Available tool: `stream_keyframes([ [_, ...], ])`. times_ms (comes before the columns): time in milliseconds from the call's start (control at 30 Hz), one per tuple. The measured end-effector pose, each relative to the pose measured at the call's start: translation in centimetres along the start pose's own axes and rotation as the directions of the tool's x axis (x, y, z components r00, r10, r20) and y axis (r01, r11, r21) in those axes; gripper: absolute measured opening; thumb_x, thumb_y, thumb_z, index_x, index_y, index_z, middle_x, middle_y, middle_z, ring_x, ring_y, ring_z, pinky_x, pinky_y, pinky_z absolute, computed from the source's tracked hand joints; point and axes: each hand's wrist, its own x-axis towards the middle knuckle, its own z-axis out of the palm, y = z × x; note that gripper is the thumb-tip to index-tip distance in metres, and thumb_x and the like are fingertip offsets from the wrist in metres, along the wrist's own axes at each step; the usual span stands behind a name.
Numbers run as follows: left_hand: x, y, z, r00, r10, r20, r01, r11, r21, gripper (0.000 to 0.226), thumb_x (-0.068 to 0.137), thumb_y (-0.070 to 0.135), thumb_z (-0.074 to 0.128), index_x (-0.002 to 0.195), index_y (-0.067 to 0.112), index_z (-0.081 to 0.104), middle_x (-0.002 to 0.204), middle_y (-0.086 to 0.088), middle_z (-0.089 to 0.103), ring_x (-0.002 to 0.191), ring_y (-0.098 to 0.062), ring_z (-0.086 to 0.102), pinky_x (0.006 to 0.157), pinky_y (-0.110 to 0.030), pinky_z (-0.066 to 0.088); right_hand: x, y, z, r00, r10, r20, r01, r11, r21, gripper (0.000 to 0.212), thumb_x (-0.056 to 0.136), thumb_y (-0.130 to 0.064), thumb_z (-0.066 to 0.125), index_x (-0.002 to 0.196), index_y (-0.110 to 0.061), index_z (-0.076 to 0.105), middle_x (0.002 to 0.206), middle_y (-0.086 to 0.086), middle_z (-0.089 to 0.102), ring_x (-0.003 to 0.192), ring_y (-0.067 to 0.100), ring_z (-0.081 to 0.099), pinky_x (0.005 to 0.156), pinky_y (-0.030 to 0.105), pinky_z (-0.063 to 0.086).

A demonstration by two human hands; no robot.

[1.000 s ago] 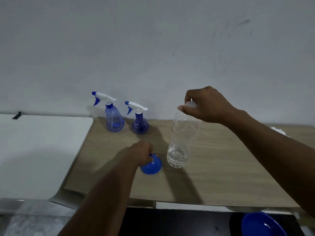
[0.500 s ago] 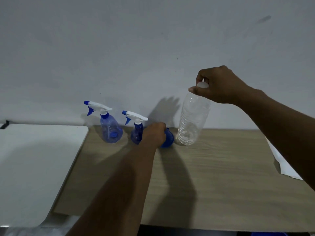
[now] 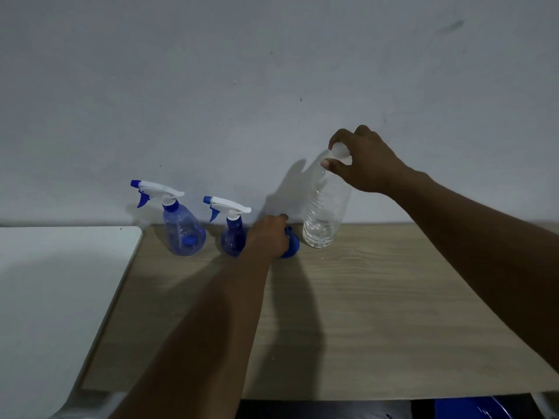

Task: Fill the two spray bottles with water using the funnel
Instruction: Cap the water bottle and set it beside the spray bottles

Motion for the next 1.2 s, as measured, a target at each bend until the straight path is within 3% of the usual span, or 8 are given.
stream_keyframes([
  [100, -1.2, 0.4, -1.0, 1.000, 0.007, -0.002, -0.007, 0.998, -0.055, 0.039, 0.090, 0.020, 0.056, 0.128, 0.014, 0.055, 0.120, -0.013, 0.062, 0.108, -0.034, 0.061, 0.083, -0.041, 0.052, -0.7, -0.4, -0.3, 0.999, 0.034, -0.039, -0.034, 0.999, -0.017, 0.059, 0.089, -0.054, 0.063, 0.136, -0.022, 0.049, 0.127, 0.015, 0.045, 0.121, 0.032, 0.041, 0.097, 0.046, 0.043],
  [167, -2.4, 0.9, -1.7, 1.000, 0.021, 0.018, -0.018, 0.993, -0.117, 0.037, 0.087, 0.022, 0.059, 0.124, 0.014, 0.059, 0.117, -0.011, 0.064, 0.107, -0.032, 0.062, 0.084, -0.039, 0.054, -1.2, -1.0, -0.7, 0.991, 0.026, -0.134, -0.031, 0.999, -0.039, 0.061, 0.088, -0.054, 0.064, 0.135, -0.019, 0.049, 0.126, 0.015, 0.046, 0.118, 0.034, 0.043, 0.093, 0.047, 0.045],
  [267, -4.6, 1.6, -2.4, 0.995, 0.050, 0.090, -0.033, 0.983, -0.180, 0.032, 0.083, 0.025, 0.064, 0.114, 0.016, 0.063, 0.110, -0.007, 0.066, 0.101, -0.028, 0.063, 0.081, -0.032, 0.050, -2.5, -2.2, -1.2, 0.958, 0.011, -0.288, -0.027, 0.998, -0.052, 0.046, 0.090, -0.041, 0.066, 0.126, -0.015, 0.055, 0.118, 0.014, 0.051, 0.108, 0.032, 0.051, 0.084, 0.046, 0.050],
  [367, -6.3, 2.0, -3.4, 0.984, 0.058, 0.170, -0.026, 0.982, -0.189, 0.041, 0.080, 0.035, 0.070, 0.118, 0.021, 0.063, 0.117, -0.006, 0.065, 0.107, -0.026, 0.062, 0.091, -0.036, 0.051, -4.7, -3.9, -1.7, 0.936, 0.011, -0.353, -0.017, 1.000, -0.015, 0.025, 0.091, -0.029, 0.062, 0.112, -0.017, 0.059, 0.104, 0.006, 0.058, 0.092, 0.023, 0.060, 0.074, 0.038, 0.051],
  [500, -7.8, 1.9, -6.8, 0.962, 0.091, 0.256, -0.053, 0.987, -0.153, 0.049, 0.085, 0.035, 0.072, 0.129, 0.016, 0.061, 0.128, -0.009, 0.059, 0.114, -0.026, 0.059, 0.097, -0.034, 0.049, -7.4, -6.1, -1.9, 0.988, 0.136, -0.078, -0.137, 0.990, -0.013, 0.009, 0.089, -0.028, 0.062, 0.096, -0.023, 0.064, 0.089, -0.001, 0.068, 0.081, 0.021, 0.063, 0.073, 0.033, 0.051],
  [633, -8.8, 1.4, -10.6, 0.957, 0.109, 0.269, -0.080, 0.990, -0.116, 0.046, 0.087, 0.036, 0.071, 0.128, 0.017, 0.063, 0.128, -0.009, 0.058, 0.111, -0.026, 0.058, 0.098, -0.036, 0.049, -9.0, -8.0, -1.4, 0.905, 0.234, 0.355, -0.231, 0.972, -0.050, 0.035, 0.091, -0.033, 0.066, 0.124, -0.023, 0.060, 0.121, 0.003, 0.065, 0.102, 0.019, 0.060, 0.092, 0.031, 0.048],
  [800, -9.1, 0.1, -14.1, 0.975, 0.126, 0.182, -0.098, 0.983, -0.154, 0.059, 0.084, 0.037, 0.074, 0.137, 0.024, 0.053, 0.135, -0.008, 0.053, 0.117, -0.023, 0.057, 0.103, -0.036, 0.046, -9.6, -10.7, -1.5, 0.902, 0.275, 0.332, -0.283, 0.959, -0.023, 0.057, 0.095, -0.032, 0.062, 0.147, -0.023, 0.042, 0.148, 0.004, 0.049, 0.127, 0.022, 0.054, 0.106, 0.032, 0.041],
  [1200, -11.7, 1.2, -17.1, 0.983, 0.141, 0.119, -0.120, 0.979, -0.164, 0.063, 0.082, 0.043, 0.075, 0.138, 0.026, 0.052, 0.138, -0.008, 0.053, 0.122, -0.023, 0.055, 0.105, -0.038, 0.045, -10.8, -13.8, -4.7, 0.927, 0.246, 0.284, -0.252, 0.968, -0.014, 0.059, 0.094, -0.029, 0.063, 0.148, -0.022, 0.040, 0.150, 0.006, 0.047, 0.129, 0.024, 0.051, 0.105, 0.033, 0.041],
])
